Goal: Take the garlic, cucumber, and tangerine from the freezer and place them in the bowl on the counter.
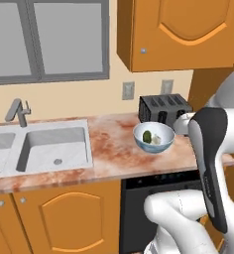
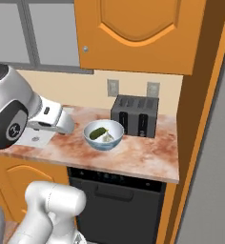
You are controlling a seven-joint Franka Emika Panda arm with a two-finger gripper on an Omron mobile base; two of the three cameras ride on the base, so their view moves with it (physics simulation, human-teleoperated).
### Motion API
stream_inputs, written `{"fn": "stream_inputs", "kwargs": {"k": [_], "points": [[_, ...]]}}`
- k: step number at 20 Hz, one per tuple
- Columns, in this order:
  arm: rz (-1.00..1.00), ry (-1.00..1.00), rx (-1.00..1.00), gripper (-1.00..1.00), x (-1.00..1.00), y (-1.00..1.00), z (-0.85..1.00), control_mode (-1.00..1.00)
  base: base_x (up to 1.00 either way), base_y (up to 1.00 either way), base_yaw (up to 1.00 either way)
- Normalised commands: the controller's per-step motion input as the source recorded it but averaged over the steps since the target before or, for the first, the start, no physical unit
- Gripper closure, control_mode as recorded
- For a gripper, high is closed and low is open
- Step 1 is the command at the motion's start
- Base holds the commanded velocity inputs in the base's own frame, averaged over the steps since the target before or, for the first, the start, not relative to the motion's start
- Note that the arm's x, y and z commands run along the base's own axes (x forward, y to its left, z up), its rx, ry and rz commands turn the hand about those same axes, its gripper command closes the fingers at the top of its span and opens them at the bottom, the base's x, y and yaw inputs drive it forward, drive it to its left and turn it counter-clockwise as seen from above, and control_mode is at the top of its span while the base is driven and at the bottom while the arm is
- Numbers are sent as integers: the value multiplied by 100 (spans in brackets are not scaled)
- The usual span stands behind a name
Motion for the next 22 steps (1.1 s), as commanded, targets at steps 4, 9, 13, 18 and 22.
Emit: {"fn": "stream_inputs", "kwargs": {"k": [4, 9, 13, 18, 22], "points": [[0, 0, 0, -100, 0, 0, 0, 100, -100, -60, 0], [0, 0, 0, -100, 0, 0, 0, 100, -41, -100, -1], [0, 0, 0, -100, 0, 0, 0, 100, 1, -100, -6], [0, 0, 0, -100, 0, 0, 0, 100, 13, -98, -3], [0, 0, 0, -100, 0, 0, 0, 100, 16, -84, -1]]}}
